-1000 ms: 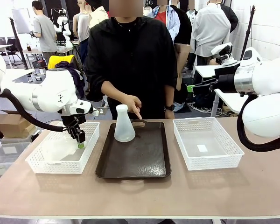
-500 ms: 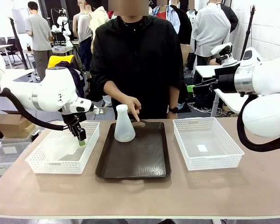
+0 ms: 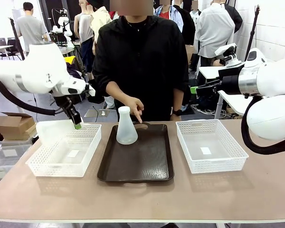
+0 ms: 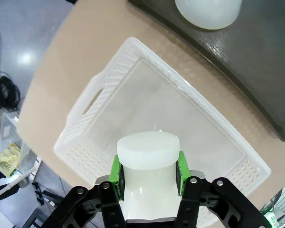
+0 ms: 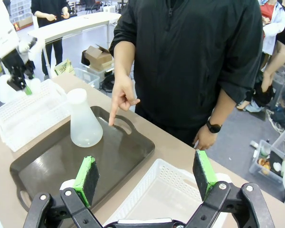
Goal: Prepare the laboratory tools.
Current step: Place the picked Big flask upright in the Handle tray as directed by the person.
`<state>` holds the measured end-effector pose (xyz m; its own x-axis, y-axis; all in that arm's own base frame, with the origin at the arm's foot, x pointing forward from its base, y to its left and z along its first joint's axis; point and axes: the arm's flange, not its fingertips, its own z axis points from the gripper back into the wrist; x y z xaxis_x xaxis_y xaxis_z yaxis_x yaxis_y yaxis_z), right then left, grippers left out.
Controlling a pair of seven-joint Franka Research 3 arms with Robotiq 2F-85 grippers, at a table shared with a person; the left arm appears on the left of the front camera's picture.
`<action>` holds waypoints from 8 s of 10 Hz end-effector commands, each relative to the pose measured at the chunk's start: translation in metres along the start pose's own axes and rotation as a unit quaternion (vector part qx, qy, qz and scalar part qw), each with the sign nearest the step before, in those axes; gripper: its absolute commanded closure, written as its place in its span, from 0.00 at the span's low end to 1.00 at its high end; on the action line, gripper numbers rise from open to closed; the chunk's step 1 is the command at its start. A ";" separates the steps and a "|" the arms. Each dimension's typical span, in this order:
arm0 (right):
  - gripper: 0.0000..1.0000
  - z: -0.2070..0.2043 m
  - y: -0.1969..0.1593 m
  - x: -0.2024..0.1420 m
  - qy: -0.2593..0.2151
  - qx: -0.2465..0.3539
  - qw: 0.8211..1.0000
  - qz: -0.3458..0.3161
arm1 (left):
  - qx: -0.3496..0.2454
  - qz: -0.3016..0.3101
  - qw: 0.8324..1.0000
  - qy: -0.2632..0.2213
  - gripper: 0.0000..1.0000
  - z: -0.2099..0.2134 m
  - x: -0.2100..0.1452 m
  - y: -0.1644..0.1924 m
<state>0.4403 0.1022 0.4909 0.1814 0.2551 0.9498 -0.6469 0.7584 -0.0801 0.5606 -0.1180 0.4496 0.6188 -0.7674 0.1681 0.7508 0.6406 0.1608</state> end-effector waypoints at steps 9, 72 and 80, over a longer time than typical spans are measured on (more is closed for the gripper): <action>0.00 0.000 0.000 0.001 -0.006 -0.002 1.000 0.001 | -0.289 -0.328 0.786 -0.437 1.00 0.088 -0.004 -0.048; 0.00 0.000 0.000 0.001 -0.006 -0.002 1.000 0.001 | -0.396 -0.208 0.641 -0.623 0.00 -0.135 0.058 -0.134; 0.00 0.000 0.000 0.001 -0.006 -0.002 1.000 0.001 | -0.396 -0.208 0.641 -0.623 0.00 -0.135 0.058 -0.134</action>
